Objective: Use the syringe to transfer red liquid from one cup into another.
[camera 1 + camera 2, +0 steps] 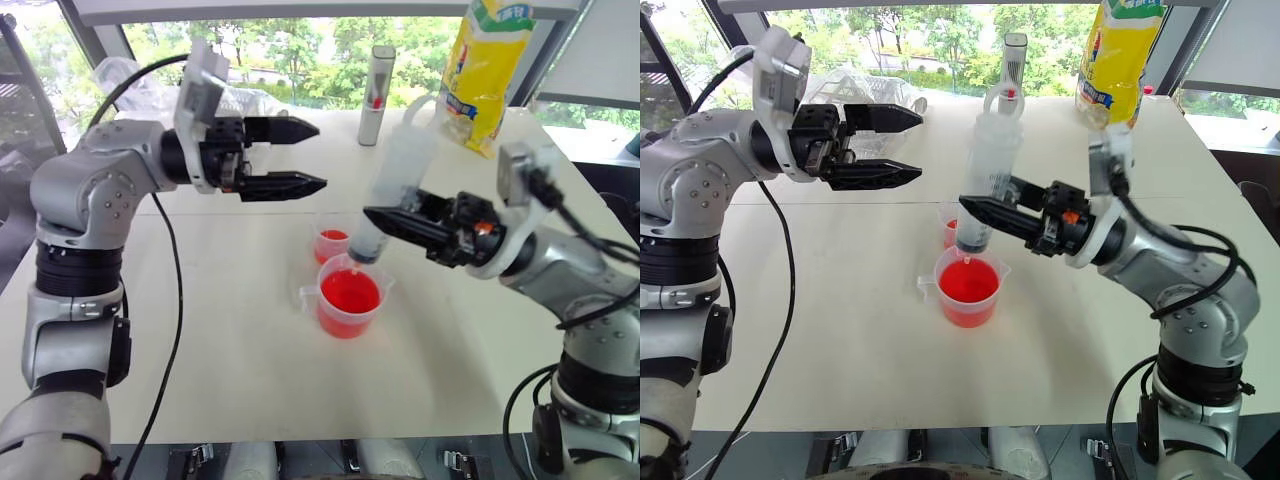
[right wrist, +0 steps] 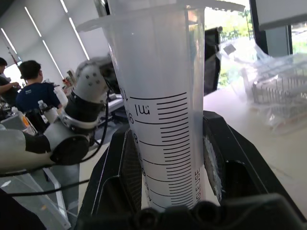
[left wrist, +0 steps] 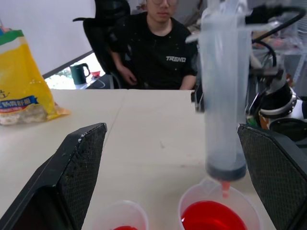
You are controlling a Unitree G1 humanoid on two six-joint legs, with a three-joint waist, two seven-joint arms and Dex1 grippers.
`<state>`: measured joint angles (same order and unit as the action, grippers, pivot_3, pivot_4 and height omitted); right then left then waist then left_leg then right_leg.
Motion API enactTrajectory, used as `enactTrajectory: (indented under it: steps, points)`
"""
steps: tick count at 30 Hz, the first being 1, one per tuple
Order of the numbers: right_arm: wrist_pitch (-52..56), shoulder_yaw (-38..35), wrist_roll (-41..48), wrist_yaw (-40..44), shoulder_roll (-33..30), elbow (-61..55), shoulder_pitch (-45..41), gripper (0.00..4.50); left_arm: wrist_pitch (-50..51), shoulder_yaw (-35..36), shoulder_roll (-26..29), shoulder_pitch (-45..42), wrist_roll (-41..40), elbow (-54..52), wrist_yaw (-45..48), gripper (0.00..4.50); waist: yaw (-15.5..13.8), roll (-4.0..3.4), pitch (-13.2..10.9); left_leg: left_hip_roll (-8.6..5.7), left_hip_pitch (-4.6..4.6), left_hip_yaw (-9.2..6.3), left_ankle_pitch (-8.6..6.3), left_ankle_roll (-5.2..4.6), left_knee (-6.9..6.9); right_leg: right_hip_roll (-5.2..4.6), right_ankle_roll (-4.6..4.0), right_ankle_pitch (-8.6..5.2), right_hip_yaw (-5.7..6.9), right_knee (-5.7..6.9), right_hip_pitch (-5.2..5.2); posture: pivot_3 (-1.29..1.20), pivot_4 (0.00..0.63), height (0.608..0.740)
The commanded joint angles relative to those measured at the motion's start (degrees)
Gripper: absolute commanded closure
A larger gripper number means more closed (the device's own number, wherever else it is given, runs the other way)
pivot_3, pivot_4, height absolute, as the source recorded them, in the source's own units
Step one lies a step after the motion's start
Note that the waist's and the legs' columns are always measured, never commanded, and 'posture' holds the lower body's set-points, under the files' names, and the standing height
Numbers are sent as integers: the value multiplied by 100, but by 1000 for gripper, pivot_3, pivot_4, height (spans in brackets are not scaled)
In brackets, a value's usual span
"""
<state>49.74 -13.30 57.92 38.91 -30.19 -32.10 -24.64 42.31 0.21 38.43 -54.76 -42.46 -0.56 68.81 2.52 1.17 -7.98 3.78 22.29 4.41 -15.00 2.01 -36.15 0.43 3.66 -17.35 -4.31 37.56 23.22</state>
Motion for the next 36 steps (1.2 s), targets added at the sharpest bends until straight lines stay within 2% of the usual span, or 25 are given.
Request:
enactTrajectory:
  steps: [1,4,9,18,36]
  points:
    - [-573,413,-482,264,47,-49,246,3121,95,95,90,-179,-90,-175,106,0,-3,0,0,0,0,-1,0,0,0,0,0,0,0,0,0,0,150,740]
    - [-1108,878,-1113,507,16,144,530,3121,201,81,89,-153,-161,-318,176,0,-4,0,0,-1,0,-2,0,0,-1,1,0,0,1,0,0,0,150,740]
    - [-1557,1191,-1578,692,-3,323,719,3121,294,50,2,-65,-238,-557,197,0,-8,1,0,-2,0,-1,0,0,-4,1,1,0,1,0,0,0,150,740]
    - [-1824,1319,-1851,818,-43,502,751,3121,344,-78,35,193,-211,-934,247,0,-10,1,0,-2,-1,-2,0,1,-4,1,1,0,1,1,-2,0,150,740]
    - [-1952,1412,-2087,994,-38,702,661,3121,377,-381,-558,254,-124,-913,-61,0,-14,1,0,-3,-2,-2,0,1,-8,2,0,0,0,4,-4,0,150,740]
